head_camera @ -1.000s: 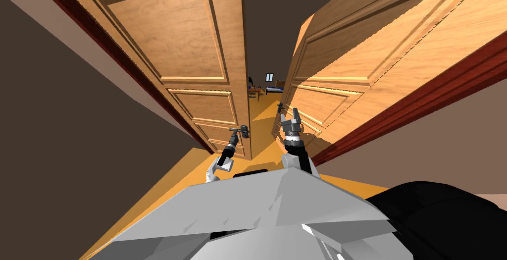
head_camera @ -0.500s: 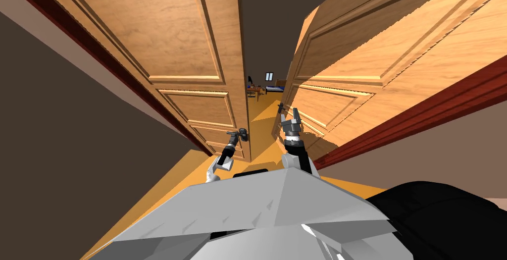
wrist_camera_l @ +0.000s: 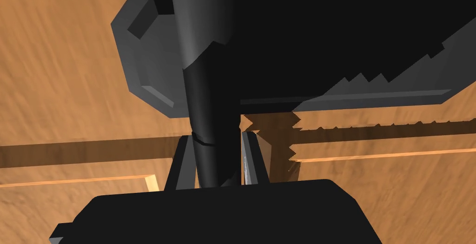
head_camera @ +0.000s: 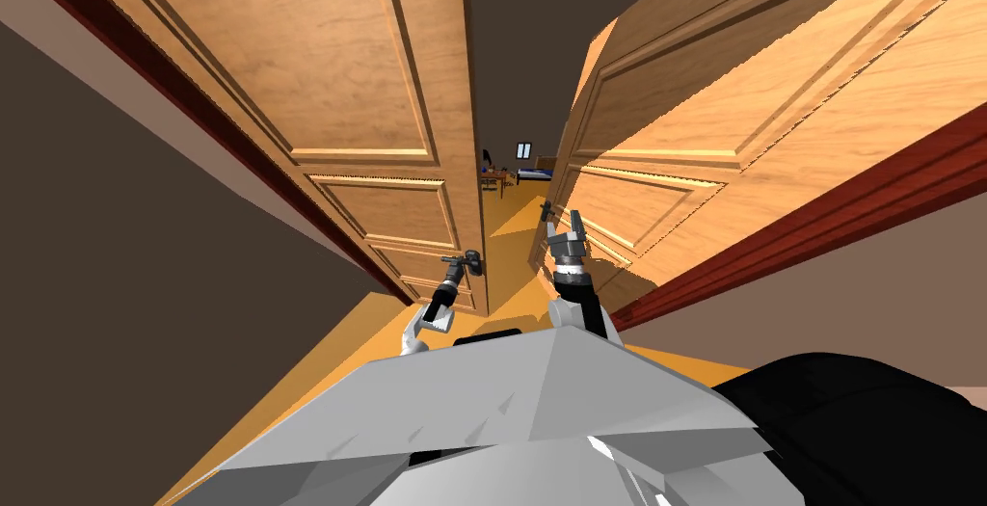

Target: Push the door open

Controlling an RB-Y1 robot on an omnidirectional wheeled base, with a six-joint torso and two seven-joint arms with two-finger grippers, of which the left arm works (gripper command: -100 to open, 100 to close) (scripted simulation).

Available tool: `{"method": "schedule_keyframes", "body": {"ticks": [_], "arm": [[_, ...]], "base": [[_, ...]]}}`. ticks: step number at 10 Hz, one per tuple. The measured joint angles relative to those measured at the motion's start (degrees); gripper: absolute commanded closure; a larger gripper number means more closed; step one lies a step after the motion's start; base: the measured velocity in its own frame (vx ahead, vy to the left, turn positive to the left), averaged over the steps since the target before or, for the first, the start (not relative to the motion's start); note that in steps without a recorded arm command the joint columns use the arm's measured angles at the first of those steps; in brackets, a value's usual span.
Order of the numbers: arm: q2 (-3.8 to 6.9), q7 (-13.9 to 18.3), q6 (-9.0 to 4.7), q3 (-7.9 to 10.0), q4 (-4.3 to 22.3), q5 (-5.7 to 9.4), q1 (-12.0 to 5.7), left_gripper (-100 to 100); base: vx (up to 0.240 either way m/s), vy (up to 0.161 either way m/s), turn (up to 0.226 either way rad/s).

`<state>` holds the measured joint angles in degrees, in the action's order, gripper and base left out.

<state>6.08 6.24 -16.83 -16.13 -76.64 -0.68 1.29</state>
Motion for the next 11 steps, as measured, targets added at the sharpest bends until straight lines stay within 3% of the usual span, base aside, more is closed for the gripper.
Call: {"method": "schedule_keyframes", "body": {"ticks": [3, 4, 6, 11], "arm": [[-0.49, -0.5, 0.36, 1.16, 0.6, -0.01, 0.18, 100], [-0.17, -0.5, 0.12, 1.59, 0.8, 0.16, 0.01, 100], [-0.43, -0.8, 1.15, 2.92, -0.3, 0.22, 0.05, 100], [-1.03, -1.6, 0.43, 5.78, 1.9, 0.48, -1.38, 100]], "base": [[0.165, -0.108, 0.051], [0.179, -0.15, 0.066], [0.155, -0.11, 0.057], [0.104, -0.079, 0.052]]}}
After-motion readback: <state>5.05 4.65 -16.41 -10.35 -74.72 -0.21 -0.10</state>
